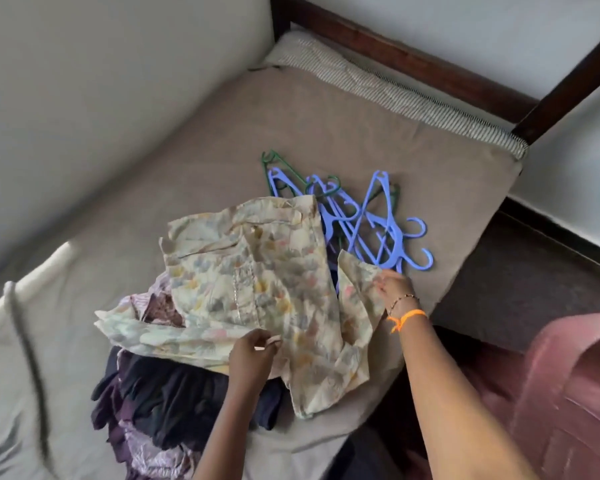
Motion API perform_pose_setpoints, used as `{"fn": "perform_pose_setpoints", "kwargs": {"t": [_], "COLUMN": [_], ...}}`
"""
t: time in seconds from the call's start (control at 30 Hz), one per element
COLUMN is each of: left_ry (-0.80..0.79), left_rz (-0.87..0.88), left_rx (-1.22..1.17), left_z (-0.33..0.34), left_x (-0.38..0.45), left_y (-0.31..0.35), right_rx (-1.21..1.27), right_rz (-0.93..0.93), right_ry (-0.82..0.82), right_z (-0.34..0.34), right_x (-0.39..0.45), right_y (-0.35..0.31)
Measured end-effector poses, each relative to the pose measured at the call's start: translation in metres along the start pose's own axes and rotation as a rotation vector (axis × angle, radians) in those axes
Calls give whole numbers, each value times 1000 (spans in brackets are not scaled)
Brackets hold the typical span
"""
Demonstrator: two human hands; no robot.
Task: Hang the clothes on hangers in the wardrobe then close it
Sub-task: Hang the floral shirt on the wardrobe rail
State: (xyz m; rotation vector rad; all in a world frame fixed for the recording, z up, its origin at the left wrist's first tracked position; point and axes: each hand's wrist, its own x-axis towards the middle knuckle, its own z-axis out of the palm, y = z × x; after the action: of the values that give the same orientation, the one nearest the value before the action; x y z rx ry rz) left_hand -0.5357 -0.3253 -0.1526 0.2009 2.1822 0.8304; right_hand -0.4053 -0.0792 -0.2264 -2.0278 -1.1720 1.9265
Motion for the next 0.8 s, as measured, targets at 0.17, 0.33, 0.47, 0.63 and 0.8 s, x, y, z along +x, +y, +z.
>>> {"fn": "perform_pose_setpoints", "kwargs": {"t": [0.17, 0.33, 0.47, 0.63, 0.8], "left_ry": [-25, -26, -7, 26, 48], "left_rz": [-26, -58, -44, -74, -29], "left_rx": [-22, -37, -38, -126, -213], "left_z": [21, 29, 29, 17, -9], "left_x": [20, 31, 31, 27, 10], "left_y": [-5, -2, 8, 17, 29], "right_rx": [198, 186, 140, 167, 316], "right_rz": [120, 217, 51, -333, -620], "right_ry": [113, 148, 162, 341, 245], "right_z": [4, 13, 10, 7, 15], "right_x": [54, 88, 100, 76, -8], "right_y": [-18, -26, -24, -34, -79]}}
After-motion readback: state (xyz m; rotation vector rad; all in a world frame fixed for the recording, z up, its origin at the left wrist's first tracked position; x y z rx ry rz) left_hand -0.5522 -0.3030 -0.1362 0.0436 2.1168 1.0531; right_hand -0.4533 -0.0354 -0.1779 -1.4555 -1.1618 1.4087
